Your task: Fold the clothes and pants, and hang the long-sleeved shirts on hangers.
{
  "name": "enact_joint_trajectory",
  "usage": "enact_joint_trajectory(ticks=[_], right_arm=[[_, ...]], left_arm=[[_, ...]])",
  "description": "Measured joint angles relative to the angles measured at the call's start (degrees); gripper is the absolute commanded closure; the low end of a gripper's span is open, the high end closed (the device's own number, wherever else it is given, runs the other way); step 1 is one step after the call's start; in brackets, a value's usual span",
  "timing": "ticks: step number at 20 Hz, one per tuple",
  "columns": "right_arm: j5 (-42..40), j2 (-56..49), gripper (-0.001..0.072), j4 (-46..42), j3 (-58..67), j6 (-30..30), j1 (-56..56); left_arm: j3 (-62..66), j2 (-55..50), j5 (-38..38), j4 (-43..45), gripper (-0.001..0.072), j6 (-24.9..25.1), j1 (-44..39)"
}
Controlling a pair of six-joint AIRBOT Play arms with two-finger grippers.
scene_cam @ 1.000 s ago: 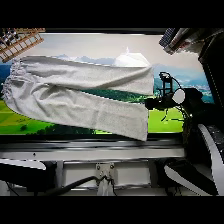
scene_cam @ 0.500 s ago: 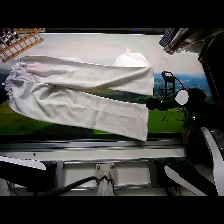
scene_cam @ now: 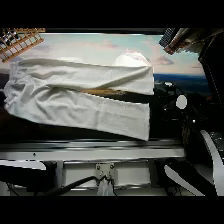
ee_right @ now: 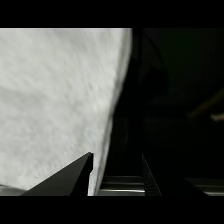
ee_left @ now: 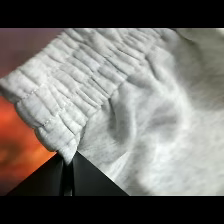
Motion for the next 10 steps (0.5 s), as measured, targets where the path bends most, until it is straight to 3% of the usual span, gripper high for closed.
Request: enact_joint_trajectory(ticks=[3,5,10], right_arm=[[-8.74,-1.51,0.0343,0.79,-3.13,-1.16,-3.96],[-13.90,-4.46,0.0341,4.13,-3.15,-5.07,-6.73],[-20.50,-11.32,0.0338,8.50,-0.26,-11.85,-9.60]], left_arm=[[-7.23,5.99,-0.96,3.19,0.0680,-0.50,2.40],[-12.44,9.92,-1.01,4.33,0.0680,-0.68,3.52],[-25.11,20.17,-0.81,6.36,0.0680,-1.55,5.11]])
